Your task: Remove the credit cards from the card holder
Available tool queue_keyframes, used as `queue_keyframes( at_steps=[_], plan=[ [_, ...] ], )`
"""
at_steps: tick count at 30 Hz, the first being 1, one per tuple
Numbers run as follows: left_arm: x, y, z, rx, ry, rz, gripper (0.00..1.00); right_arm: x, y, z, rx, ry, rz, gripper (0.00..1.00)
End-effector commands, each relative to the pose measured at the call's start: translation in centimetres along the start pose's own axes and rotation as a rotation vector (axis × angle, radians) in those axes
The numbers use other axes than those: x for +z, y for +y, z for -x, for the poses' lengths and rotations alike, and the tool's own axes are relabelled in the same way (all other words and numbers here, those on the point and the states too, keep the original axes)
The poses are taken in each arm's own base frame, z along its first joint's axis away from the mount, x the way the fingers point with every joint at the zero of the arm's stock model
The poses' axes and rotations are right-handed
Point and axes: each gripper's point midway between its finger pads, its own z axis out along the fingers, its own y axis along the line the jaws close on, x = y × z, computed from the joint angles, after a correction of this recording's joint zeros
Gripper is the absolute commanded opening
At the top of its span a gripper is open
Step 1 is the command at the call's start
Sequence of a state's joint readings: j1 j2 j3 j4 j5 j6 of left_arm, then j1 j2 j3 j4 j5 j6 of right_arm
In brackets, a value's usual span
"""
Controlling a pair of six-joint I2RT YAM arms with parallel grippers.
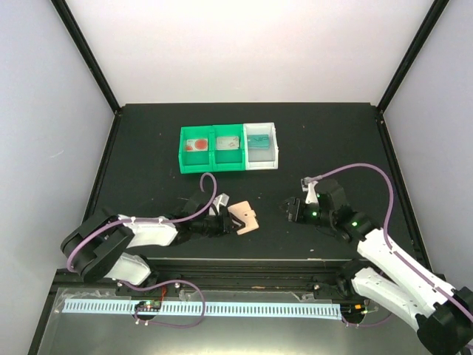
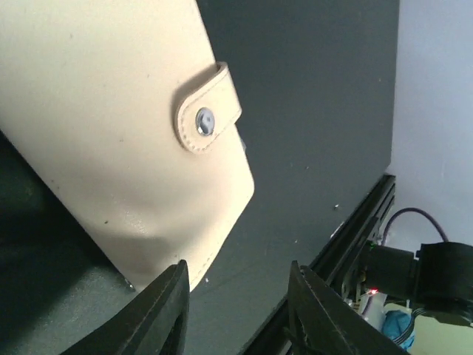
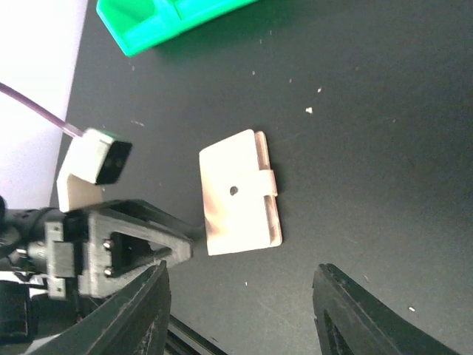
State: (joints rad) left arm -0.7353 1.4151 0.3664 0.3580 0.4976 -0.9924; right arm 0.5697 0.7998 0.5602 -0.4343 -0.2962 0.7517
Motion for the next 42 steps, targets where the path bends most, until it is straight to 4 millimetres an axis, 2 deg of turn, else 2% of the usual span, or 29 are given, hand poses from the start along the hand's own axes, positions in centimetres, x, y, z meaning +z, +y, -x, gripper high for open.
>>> queue_keyframes(
  at_steps=[1,3,6,8,10,12,13,17,23,27,30,36,40,42],
  plan=[
    [-1.0,-2.5,1.1,0.038,-0.058,-0.093,0.41,1.2,1.3,0.0,-0.063,0.032,0.024,0.52],
    [-1.8,-2.1,1.6,0.056,-0.092,-0.050,0.46,2.0,1.5,-0.2,-0.087,0.051,0.018,0.51],
    [-3.9,-2.5,2.7,0.117,-0.176,0.011,0.53,3.0,2.0,-0.5,-0.136,0.078,0.022,0.49],
    [-5.8,-2.0,3.5,0.150,-0.244,0.098,0.59,3.6,2.2,-0.6,-0.160,0.088,0.019,0.47],
    [-8.1,-2.3,4.5,0.180,-0.330,0.147,0.64,4.4,2.2,-0.5,-0.180,0.090,0.000,0.43],
    [-10.8,-3.1,5.2,0.223,-0.421,0.180,0.88,5.6,2.1,-0.7,-0.191,0.105,-0.026,0.39],
    [-12.1,-3.4,5.4,0.240,-0.458,0.195,0.97,6.2,2.2,-0.8,-0.197,0.116,-0.030,0.39],
    [-17.6,-5.2,5.8,0.309,-0.632,0.189,0.99,8.5,3.2,-1.2,-0.242,0.155,-0.061,0.38],
    [-22.8,-5.5,5.0,0.333,-0.772,0.189,0.99,11.5,3.2,-1.9,-0.319,0.208,-0.160,0.34],
    [-24.5,-5.4,4.5,0.348,-0.812,0.190,0.99,13.2,3.0,-2.7,-0.353,0.241,-0.192,0.31],
    [-25.0,-5.7,4.4,0.359,-0.823,0.185,0.99,14.4,3.5,-3.7,-0.383,0.278,-0.182,0.31],
    [-24.7,-5.4,4.4,0.364,-0.809,0.207,0.99,16.0,2.8,-4.6,-0.407,0.306,-0.236,0.30],
    [-24.3,-4.1,4.3,0.345,-0.789,0.262,0.99,16.6,1.5,-4.5,-0.457,0.296,-0.328,0.31],
    [-24.1,-4.3,4.2,0.340,-0.783,0.247,0.99,16.8,0.9,-4.7,-0.481,0.304,-0.368,0.31]
  ],
)
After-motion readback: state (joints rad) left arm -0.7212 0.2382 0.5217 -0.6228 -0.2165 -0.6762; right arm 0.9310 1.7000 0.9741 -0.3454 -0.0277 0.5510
